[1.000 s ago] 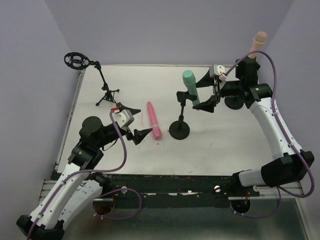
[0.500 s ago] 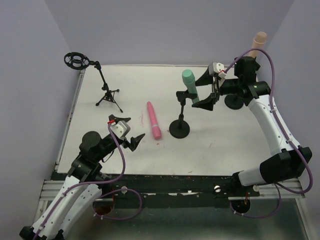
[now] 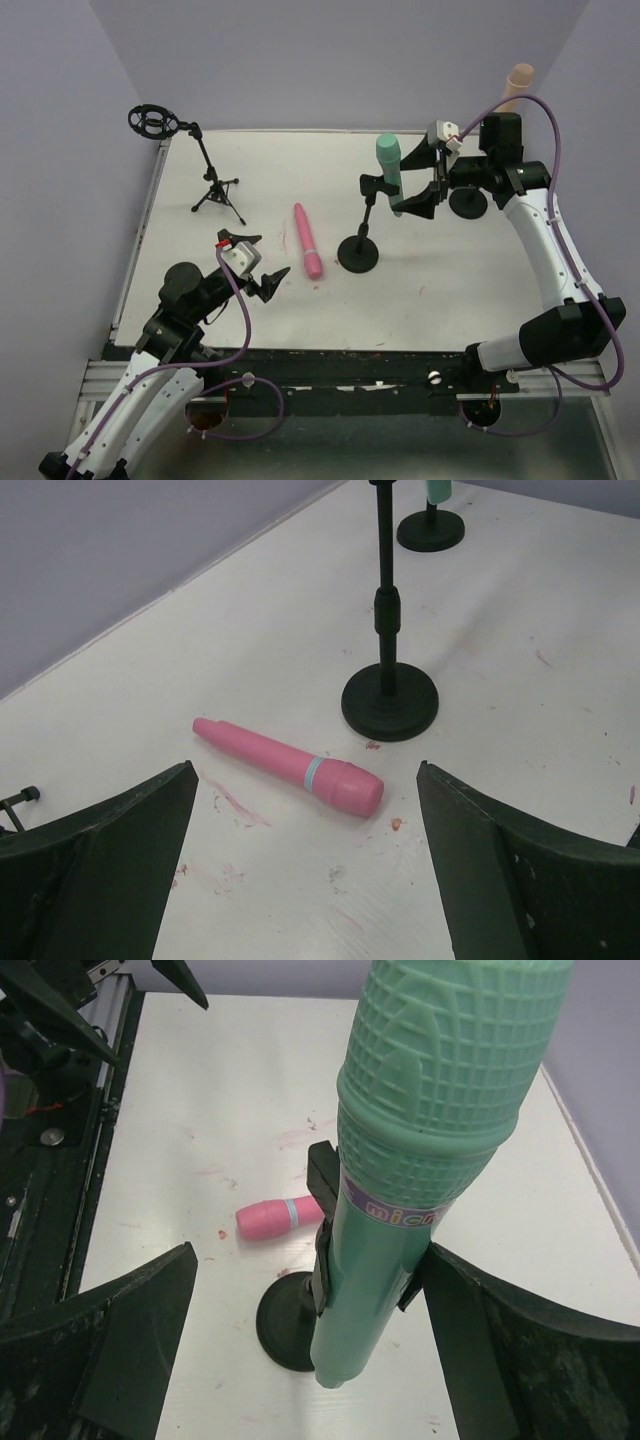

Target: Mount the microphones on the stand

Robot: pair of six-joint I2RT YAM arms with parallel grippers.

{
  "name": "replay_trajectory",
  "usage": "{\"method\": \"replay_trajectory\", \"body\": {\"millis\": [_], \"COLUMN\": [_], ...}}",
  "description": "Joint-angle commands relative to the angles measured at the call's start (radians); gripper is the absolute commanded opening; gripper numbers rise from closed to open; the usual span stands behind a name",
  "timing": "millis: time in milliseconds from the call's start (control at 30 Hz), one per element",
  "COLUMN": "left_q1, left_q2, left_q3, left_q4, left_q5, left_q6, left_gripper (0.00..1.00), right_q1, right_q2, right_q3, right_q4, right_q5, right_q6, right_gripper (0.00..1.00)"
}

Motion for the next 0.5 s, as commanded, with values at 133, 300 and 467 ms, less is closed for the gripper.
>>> {"method": "replay_trajectory", "body": {"millis": [133,300,467], "left_q1": [0.006,0.006,0.006], "left_q2": [0.003,0.004,0.007], "left_q3": [0.009,0.011,0.009], "left_q4": [0.007,0.007,0.008], "left_q5": [-0.023,-0.022,-0.022], "left_q6": [0.02,0.018,0.018], "left_gripper": [0.99,0.99,0.99], "right_q1": [-0.004,-0.007,-0.018], "right_q2": [-0.008,-0.029,-0.034], "right_q3": [0.028,0.051,0.031], "right_q4": [-0.129,-0.121,0.037], "right_q5": [-0.038,-0.04,0.062], "right_q6": [-0.025,0.014,0.211], "right_gripper": [1.0,1.0,1.0]}}
